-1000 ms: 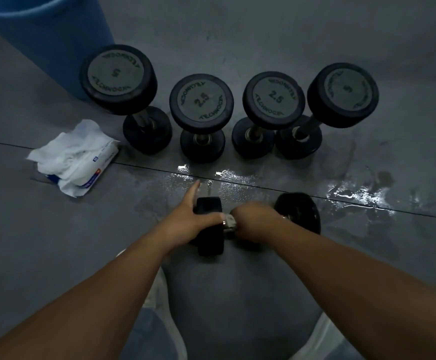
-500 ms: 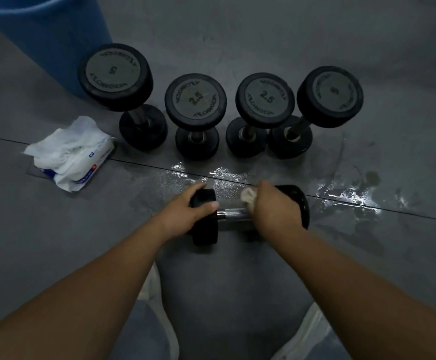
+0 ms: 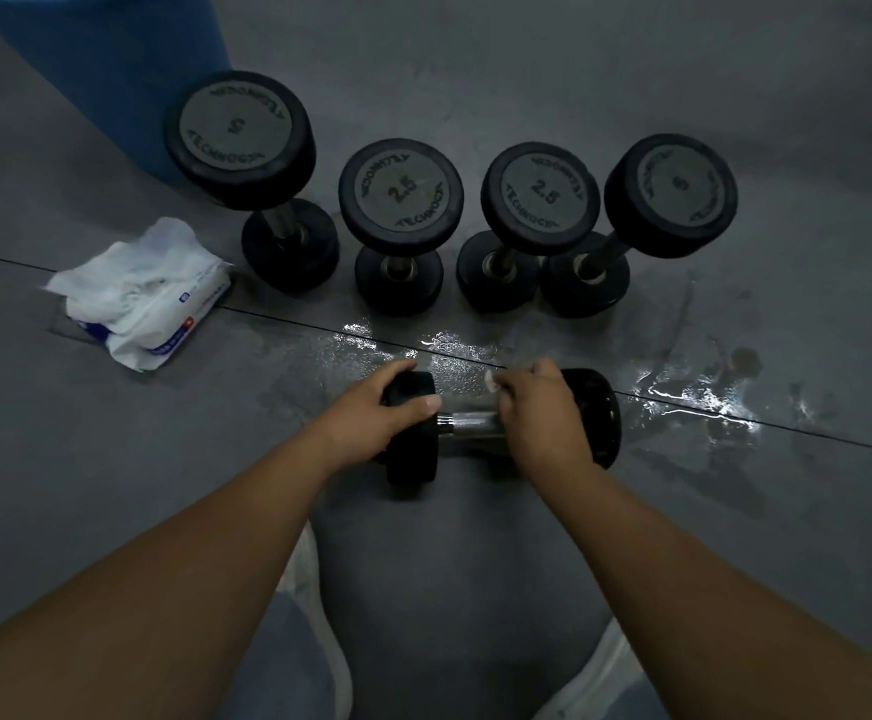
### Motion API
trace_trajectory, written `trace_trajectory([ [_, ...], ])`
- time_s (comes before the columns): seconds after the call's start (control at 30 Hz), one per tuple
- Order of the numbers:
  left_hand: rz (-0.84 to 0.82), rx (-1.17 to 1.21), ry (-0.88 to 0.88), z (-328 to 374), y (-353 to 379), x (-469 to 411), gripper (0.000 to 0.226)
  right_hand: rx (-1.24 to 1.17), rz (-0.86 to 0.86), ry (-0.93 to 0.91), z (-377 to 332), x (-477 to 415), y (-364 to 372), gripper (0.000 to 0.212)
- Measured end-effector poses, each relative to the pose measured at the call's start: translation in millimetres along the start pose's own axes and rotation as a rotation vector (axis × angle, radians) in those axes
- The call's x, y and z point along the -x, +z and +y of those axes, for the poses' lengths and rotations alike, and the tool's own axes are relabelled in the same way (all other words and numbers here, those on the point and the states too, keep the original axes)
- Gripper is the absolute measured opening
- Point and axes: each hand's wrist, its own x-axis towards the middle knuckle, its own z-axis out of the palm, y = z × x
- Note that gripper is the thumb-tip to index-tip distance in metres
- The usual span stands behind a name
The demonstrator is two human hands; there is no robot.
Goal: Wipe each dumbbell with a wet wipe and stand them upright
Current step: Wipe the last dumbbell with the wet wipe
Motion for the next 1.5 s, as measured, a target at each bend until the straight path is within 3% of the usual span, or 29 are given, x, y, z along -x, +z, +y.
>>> trace_trajectory([
  [0.1, 0.021, -0.021, 0.008, -2, 2, 1, 0.062, 0.215, -0.147, -0.109, -20, 5, 16, 0.02],
  [0.23, 0.012, -0.026, 0.021, -1, 2, 2, 0.061, 0.193, -0.234, -0.329, -19, 36, 6, 0.025],
  [0.3, 0.009, -0.023, 0.007, 3, 1, 2, 0.06, 0.091, -0.212, -0.192, -12, 33, -7, 0.022],
  [0.4, 0.006, 0.012, -0.003, 6, 0, -1, 0.06, -0.076, -0.049, 0.028, -6, 6, -11, 0.02],
  [0.57, -0.014, -0.011, -0.009, 0, 1, 2, 0.068, -0.023, -0.386, -0.189, -30, 6, 1, 0.026],
  [0.63, -0.017, -0.024, -0.003, -1, 0, 2, 0.063, -0.115, -0.289, -0.088, -22, 2, -3, 0.03],
  [0.7, -0.02, -0.002, -0.025, 1, -1, 1, 0.057, -0.06, -0.123, 0.035, -11, 0, -3, 0.036],
  [0.77, -0.025, 0.011, -0.045, 4, -2, 1, 0.058, -0.013, -0.144, -0.017, -12, 6, -1, 0.039],
  [0.83, -0.018, 0.014, -0.048, 4, -1, 2, 0.058, -0.163, -0.186, -0.068, -20, 10, 0, 0.044],
  [0.93, -0.009, 0.013, -0.045, 5, 1, 4, 0.056, -0.293, -0.099, 0.048, -24, 6, -1, 0.044],
  [1.03, -0.013, 0.005, -0.031, 4, 0, 2, 0.056, -0.079, -0.171, -0.033, -29, 11, 9, 0.037],
  [1.2, -0.025, -0.045, -0.026, 2, 1, 7, 0.071, -0.062, -0.25, -0.193, -16, 26, -8, 0.022],
  [1.33, -0.023, 0.0, -0.036, 10, -1, 6, 0.057, -0.051, -0.092, -0.045, -1, 4, -15, 0.027],
  [1.5, -0.005, -0.059, -0.01, 9, 1, 10, 0.063, 0.232, -0.259, -0.239, -4, 20, 0, 0.022],
])
